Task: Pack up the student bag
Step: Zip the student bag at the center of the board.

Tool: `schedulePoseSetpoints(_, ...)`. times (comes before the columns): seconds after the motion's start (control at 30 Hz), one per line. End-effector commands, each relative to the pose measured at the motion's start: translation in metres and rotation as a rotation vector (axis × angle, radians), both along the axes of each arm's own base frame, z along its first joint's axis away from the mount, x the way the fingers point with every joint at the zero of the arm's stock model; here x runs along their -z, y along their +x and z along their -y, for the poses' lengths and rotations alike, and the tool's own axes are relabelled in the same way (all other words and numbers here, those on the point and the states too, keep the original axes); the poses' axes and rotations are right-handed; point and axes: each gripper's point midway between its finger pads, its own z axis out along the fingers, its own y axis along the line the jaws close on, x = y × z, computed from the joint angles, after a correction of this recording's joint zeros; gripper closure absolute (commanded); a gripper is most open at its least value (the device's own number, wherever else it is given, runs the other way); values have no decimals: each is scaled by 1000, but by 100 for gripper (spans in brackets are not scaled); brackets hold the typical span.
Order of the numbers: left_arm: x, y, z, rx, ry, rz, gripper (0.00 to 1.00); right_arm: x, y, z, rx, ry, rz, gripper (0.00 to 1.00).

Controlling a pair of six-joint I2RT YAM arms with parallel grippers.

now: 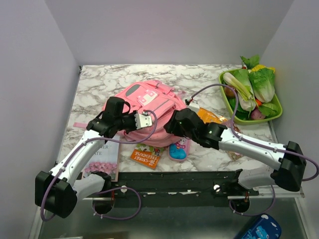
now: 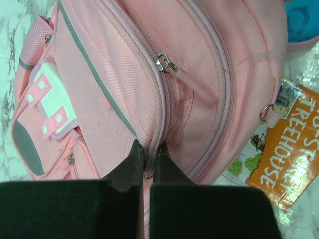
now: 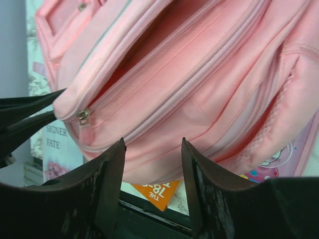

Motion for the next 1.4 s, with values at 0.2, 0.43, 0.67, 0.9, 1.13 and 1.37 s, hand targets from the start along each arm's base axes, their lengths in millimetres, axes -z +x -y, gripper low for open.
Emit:
schedulePoseSetpoints(0.2, -44, 16, 28, -94, -181, -13, 100, -33, -2, -22, -87, 75, 195, 44)
schedulePoseSetpoints(0.43, -45, 15, 31, -94, -191, -19, 100, -38, 0, -40, -114, -23, 248, 47)
schedulePoseSetpoints(0.67, -38, 12, 30, -88, -183, -17, 100, -28, 2, -48, -133, -115, 246, 47)
schedulePoseSetpoints(0.9, -34, 8, 29, -86, -180, -25, 100, -34, 10, -47, -112, -193, 274, 47)
schedulePoseSetpoints(1.13, -31, 5, 31, -100, -206, -59, 100, -41, 5, -39, -78, -208, 317, 48)
schedulePoseSetpoints(1.37, -35, -1, 36, -101, -242, -111, 100, -49, 4, -39, -89, -169, 379, 49)
